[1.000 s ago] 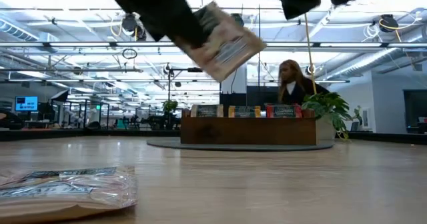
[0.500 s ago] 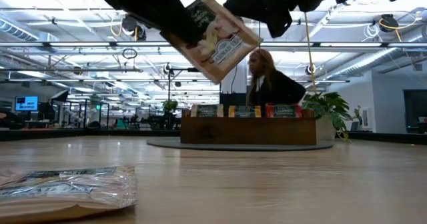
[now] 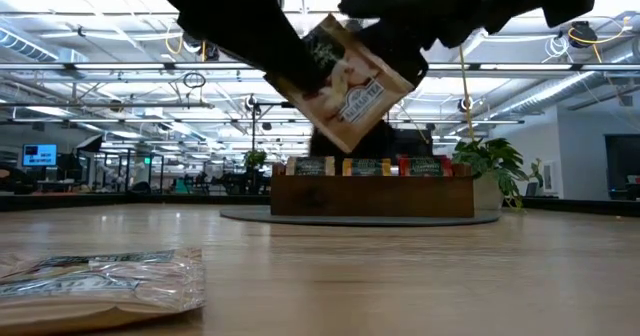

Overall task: Pick & Place Tea
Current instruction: Put the top brown tea bag into the left slot of the wooden organizer

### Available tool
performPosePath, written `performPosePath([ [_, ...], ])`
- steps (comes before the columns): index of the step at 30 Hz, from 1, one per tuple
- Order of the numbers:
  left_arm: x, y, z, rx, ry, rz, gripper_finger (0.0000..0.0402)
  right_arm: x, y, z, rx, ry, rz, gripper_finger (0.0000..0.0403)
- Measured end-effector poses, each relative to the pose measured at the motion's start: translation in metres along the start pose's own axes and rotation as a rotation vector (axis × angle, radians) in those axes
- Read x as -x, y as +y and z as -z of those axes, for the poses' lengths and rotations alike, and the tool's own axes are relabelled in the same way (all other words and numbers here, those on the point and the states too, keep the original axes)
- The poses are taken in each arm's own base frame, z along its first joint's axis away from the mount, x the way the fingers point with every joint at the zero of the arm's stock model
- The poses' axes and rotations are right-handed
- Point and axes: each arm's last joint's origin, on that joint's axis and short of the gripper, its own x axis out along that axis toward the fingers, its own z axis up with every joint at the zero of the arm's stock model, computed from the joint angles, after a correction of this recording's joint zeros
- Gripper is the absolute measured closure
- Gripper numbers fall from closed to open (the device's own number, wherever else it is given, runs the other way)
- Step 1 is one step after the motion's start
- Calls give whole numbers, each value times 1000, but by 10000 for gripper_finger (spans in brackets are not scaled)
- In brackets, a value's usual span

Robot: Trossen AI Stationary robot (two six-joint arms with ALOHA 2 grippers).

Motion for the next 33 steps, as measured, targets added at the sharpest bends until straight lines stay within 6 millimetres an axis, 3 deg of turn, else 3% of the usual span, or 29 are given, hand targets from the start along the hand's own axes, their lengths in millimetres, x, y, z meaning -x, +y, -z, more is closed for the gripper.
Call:
performPosePath([
  [6, -1, 2, -1, 2, -6, 4, 398, -4, -5, 3, -11, 6, 12, 220],
  [11, -2, 4, -3, 11, -16, 31, 393, -8, -10, 5, -12, 10, 23, 246],
  [16, -3, 5, -4, 16, -12, 38, 396, -9, -10, 7, 8, 19, 13, 292],
  [23, -13, 4, 0, 16, -6, 57, 397, -9, -8, 7, 81, 24, -27, 392],
  [33, -15, 7, 0, 47, 0, 44, 319, -8, -4, 7, 128, 18, -39, 402],
])
